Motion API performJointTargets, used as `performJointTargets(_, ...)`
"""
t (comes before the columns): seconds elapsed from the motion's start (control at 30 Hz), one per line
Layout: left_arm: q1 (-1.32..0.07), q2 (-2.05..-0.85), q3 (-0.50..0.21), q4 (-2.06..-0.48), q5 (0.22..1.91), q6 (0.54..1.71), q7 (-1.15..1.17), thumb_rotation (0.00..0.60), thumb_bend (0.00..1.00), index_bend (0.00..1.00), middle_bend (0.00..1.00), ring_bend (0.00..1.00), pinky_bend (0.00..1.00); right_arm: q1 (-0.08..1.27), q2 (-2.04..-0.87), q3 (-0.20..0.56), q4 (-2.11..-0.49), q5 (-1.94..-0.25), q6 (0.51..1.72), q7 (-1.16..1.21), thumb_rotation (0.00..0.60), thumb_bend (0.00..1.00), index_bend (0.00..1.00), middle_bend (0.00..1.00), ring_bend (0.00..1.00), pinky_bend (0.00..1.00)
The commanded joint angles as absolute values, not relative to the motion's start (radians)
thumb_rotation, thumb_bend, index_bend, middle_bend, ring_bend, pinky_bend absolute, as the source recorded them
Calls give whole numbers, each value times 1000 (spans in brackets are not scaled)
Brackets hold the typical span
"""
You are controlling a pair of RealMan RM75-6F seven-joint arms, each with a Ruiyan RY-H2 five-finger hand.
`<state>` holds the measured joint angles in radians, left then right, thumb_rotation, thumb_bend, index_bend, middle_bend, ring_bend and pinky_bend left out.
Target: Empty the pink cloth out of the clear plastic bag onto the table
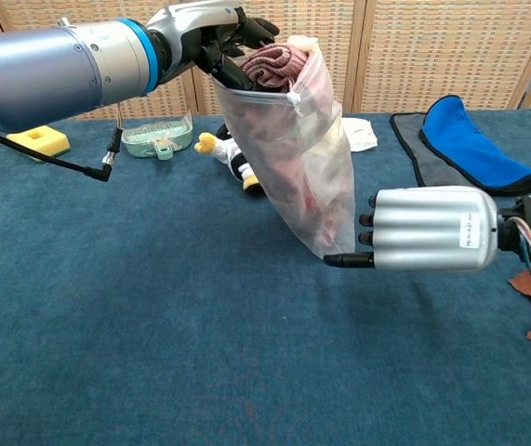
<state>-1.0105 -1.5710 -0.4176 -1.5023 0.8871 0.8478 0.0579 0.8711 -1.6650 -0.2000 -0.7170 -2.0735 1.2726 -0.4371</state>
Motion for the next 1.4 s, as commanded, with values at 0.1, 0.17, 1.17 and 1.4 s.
performJointTargets(0.1, -1013, -1564, -422, -1517, 864, 838, 42, 600, 413, 720, 0, 0, 0, 885, -1718, -192, -686, -2065, 1232, -470, 600, 0, 177, 665, 642, 760)
performJointTargets(0.17, -1016, -1560, -421, -1520, 851, 833, 44, 600, 413, 721, 0, 0, 0, 875, -1742, -178, -669, -2047, 1222, -504, 600, 0, 177, 669, 645, 760)
performJointTargets(1.17, -1080, -1458, -438, -1660, 583, 819, 101, 600, 470, 743, 0, 0, 0, 823, -1818, -125, -618, -1939, 1189, -722, 600, 0, 223, 713, 680, 787)
performJointTargets(1.4, -1088, -1432, -439, -1687, 562, 795, 84, 600, 481, 751, 0, 0, 0, 823, -1833, -118, -608, -1926, 1190, -729, 600, 0, 264, 714, 680, 786)
